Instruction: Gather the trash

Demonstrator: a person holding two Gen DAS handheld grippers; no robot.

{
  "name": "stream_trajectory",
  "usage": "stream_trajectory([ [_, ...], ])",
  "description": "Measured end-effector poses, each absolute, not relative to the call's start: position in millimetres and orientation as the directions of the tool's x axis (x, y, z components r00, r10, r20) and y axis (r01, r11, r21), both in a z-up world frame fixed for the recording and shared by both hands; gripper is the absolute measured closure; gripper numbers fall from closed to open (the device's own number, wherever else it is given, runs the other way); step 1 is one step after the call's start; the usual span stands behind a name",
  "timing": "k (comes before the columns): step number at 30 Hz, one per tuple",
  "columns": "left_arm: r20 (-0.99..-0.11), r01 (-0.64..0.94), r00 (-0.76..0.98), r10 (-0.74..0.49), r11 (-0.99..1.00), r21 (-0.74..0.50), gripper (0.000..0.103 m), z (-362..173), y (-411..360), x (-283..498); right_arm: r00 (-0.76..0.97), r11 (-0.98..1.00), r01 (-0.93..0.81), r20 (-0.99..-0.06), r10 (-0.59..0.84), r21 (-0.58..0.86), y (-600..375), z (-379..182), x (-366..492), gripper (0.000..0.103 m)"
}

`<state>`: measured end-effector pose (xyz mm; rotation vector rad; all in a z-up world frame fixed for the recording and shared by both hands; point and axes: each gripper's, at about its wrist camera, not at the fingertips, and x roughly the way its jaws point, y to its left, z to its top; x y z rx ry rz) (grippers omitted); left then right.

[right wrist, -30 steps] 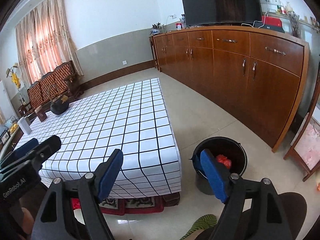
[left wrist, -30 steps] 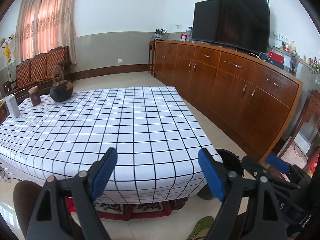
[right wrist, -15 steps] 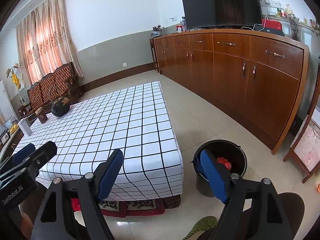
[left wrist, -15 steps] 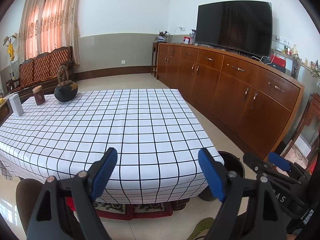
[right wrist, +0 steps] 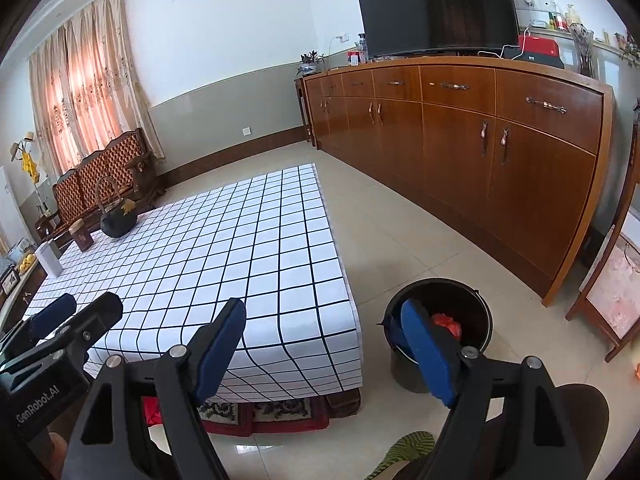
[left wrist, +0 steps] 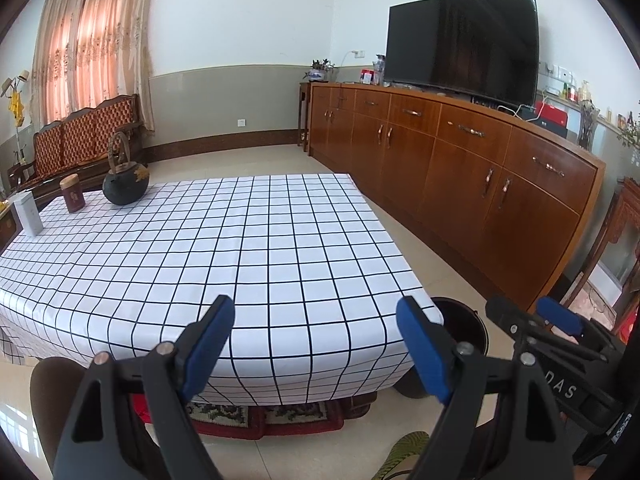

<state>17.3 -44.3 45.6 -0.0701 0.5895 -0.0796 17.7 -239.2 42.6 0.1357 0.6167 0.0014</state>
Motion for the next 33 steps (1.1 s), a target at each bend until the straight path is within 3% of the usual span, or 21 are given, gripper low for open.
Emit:
stream_trajectory([
  [33, -0.538, 0.120, 0.830, -0.147, 0.989, -0.085, 0.019, 43, -55, 19, 0.812, 0.989, 0.054, -0.583, 0.038, 0.139, -248, 38, 18, 0.021],
])
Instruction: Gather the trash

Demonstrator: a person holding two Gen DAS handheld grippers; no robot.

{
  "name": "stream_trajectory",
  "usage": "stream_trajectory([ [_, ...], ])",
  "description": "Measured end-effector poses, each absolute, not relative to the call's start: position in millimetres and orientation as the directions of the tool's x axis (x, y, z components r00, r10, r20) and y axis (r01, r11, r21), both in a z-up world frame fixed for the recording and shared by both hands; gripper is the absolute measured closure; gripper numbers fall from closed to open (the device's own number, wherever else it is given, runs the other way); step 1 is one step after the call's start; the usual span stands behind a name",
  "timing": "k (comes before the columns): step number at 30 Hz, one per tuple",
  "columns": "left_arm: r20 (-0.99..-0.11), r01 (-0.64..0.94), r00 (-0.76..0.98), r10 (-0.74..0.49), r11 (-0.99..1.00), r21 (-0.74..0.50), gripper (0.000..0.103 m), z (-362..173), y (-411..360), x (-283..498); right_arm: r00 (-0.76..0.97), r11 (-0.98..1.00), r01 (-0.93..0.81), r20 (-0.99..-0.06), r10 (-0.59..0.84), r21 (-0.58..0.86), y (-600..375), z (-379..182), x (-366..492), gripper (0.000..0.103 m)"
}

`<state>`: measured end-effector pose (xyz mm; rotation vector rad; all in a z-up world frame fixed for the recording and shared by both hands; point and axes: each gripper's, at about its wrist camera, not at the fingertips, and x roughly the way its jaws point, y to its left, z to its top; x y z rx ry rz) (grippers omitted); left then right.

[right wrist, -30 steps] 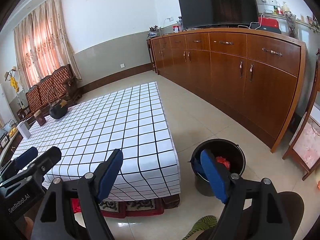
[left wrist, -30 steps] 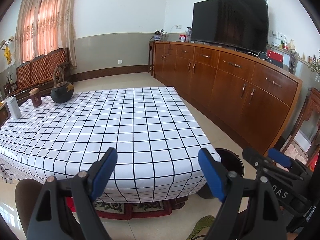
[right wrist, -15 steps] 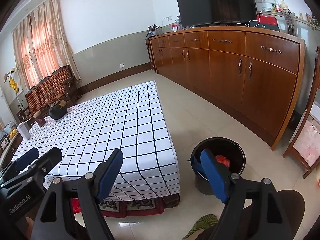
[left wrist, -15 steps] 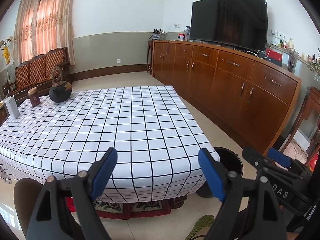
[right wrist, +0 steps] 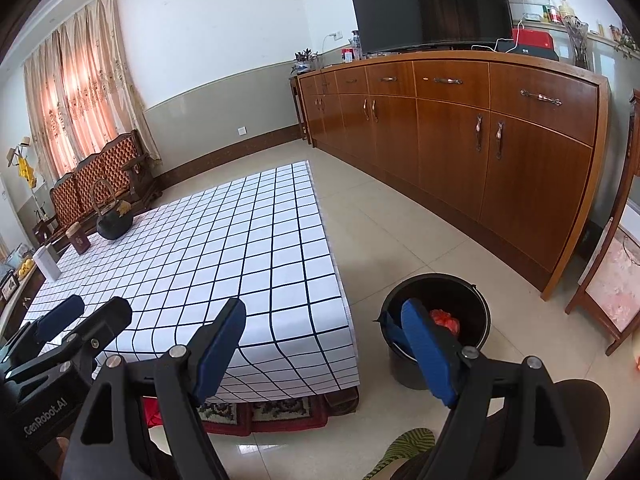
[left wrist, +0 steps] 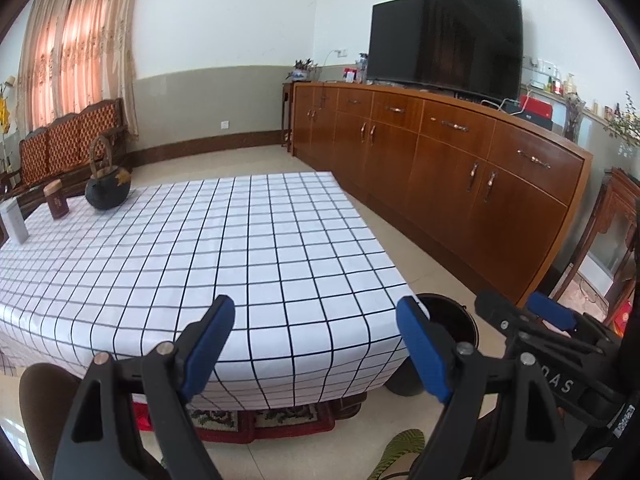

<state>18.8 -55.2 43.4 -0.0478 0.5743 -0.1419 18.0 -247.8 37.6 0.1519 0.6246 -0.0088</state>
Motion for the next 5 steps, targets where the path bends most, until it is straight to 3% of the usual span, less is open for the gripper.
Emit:
stream_trajectory([
  [5, -0.533, 0.124, 0.836, -0.134, 0.991, -0.056, 0.014, 47.2, -61.4, 18.2, 0.811, 0.989, 0.060, -0.584, 0.033, 0.139, -249.7, 37.3, 18.7, 0.021],
])
